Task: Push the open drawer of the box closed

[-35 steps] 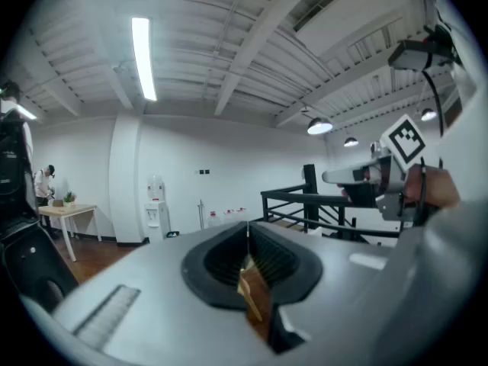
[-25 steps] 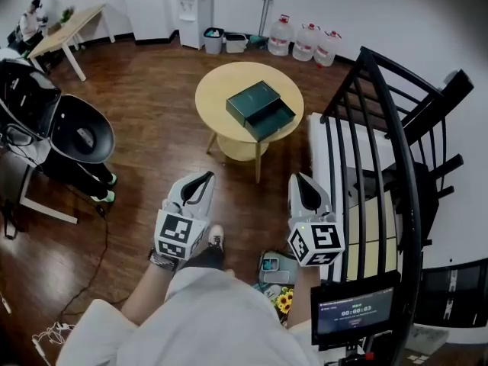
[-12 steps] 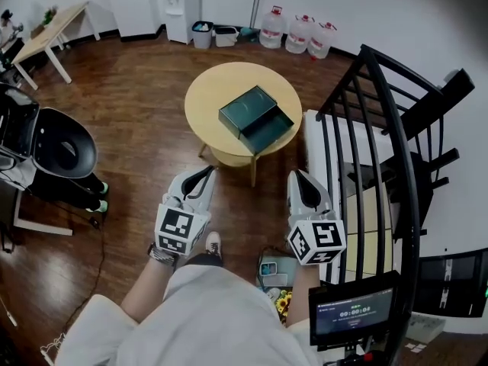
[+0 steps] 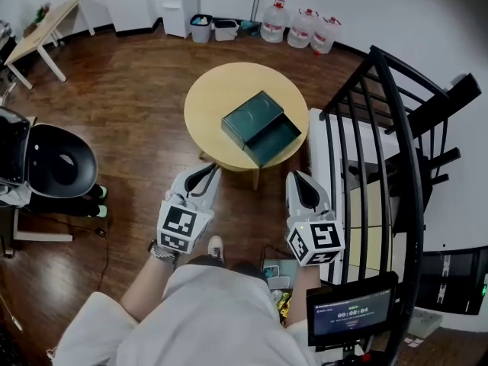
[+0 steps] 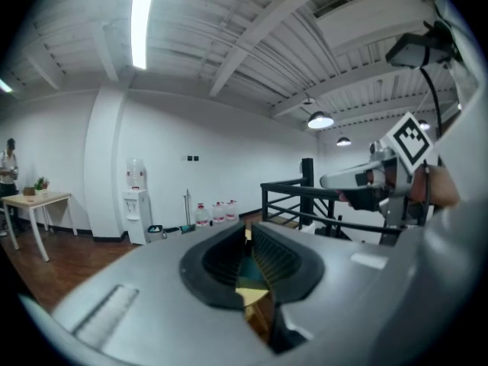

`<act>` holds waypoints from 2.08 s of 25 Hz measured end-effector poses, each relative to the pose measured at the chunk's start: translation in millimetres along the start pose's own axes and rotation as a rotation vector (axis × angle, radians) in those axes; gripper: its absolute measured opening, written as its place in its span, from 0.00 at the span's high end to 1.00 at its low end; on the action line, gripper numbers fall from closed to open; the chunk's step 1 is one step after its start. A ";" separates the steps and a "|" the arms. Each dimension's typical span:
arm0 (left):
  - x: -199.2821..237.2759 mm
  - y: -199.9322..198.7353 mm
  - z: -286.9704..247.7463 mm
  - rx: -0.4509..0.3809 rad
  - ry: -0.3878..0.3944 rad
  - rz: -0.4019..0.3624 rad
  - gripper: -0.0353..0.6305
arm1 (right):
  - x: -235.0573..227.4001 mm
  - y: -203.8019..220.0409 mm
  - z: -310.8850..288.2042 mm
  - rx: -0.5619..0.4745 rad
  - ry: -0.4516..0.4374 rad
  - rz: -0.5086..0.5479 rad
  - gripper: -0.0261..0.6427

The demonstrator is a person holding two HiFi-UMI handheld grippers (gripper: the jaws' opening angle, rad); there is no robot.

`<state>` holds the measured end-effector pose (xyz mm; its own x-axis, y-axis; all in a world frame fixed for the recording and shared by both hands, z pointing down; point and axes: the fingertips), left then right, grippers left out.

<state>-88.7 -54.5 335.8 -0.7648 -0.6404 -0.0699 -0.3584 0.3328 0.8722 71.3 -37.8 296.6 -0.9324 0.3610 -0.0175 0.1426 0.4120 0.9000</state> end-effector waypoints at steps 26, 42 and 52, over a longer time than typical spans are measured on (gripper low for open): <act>49.9 11.1 -89.4 0.115 0.032 0.053 0.78 | -50.0 -14.9 -116.0 0.118 -0.010 -0.005 0.96; 54.7 62.0 -171.4 0.287 0.065 0.082 0.75 | -107.7 35.8 -167.0 0.239 0.008 -0.078 0.96; 58.3 91.3 -207.0 0.381 0.112 0.073 0.74 | -110.7 88.5 -177.2 0.339 0.000 -0.142 0.96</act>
<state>-55.2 -204.7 511.5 -0.7399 -0.6702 0.0576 -0.4940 0.5995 0.6297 128.2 -189.6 455.3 -0.9507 0.2804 -0.1323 0.1136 0.7122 0.6927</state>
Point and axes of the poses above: the fingertips, and each gripper's own axes: z backward along the fingers, x to its left, y out of its underside, and after that the axes turned 15 degrees about x, right-handed
